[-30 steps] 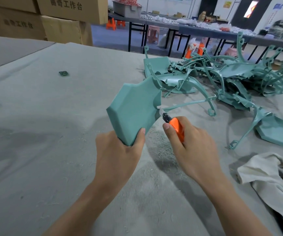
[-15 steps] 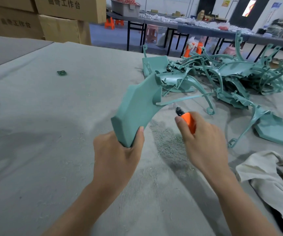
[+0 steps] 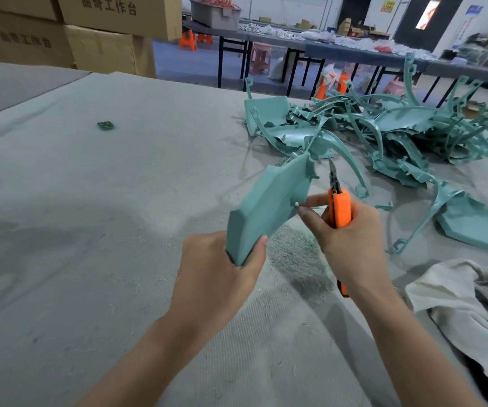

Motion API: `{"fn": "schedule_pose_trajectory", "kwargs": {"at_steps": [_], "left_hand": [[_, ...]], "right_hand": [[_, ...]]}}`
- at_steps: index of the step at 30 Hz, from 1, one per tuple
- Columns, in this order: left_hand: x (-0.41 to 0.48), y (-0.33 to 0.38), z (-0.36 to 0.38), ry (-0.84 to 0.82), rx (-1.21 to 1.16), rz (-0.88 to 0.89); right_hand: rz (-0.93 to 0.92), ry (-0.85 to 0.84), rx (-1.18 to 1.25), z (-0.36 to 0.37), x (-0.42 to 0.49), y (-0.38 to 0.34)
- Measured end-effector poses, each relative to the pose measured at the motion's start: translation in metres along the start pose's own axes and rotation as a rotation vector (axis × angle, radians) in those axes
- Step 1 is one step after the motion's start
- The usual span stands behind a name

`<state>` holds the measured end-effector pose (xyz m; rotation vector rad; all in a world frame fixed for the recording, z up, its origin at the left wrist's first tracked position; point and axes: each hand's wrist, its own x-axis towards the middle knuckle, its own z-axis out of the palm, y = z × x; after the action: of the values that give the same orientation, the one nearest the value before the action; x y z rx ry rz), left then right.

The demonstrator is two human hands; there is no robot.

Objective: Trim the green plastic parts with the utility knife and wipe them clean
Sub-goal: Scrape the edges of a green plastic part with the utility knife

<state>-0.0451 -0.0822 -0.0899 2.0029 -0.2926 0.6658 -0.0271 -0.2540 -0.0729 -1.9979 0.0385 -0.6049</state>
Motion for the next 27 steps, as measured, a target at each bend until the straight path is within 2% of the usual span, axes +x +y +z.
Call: {"fn": "schedule_pose_trajectory", "kwargs": {"at_steps": [7, 11, 17, 20, 27], "left_hand": [[-0.001, -0.002, -0.002, -0.057, 0.054, 0.118], [0.001, -0.002, -0.002, -0.041, 0.034, 0.098], [0.001, 0.001, -0.002, -0.028, 0.022, 0.097], [0.000, 0.000, -0.002, -0.041, 0.041, 0.127], [0.001, -0.002, -0.003, -0.068, 0.034, 0.073]], "right_hand": [[0.019, -0.149, -0.069, -0.011, 0.006, 0.004], [0.032, -0.207, -0.061, -0.014, 0.008, 0.008], [0.021, -0.134, 0.066, -0.010, 0.006, 0.006], [0.053, -0.131, 0.062, -0.012, 0.006, 0.006], [0.048, -0.174, 0.004, -0.022, 0.008, 0.002]]}}
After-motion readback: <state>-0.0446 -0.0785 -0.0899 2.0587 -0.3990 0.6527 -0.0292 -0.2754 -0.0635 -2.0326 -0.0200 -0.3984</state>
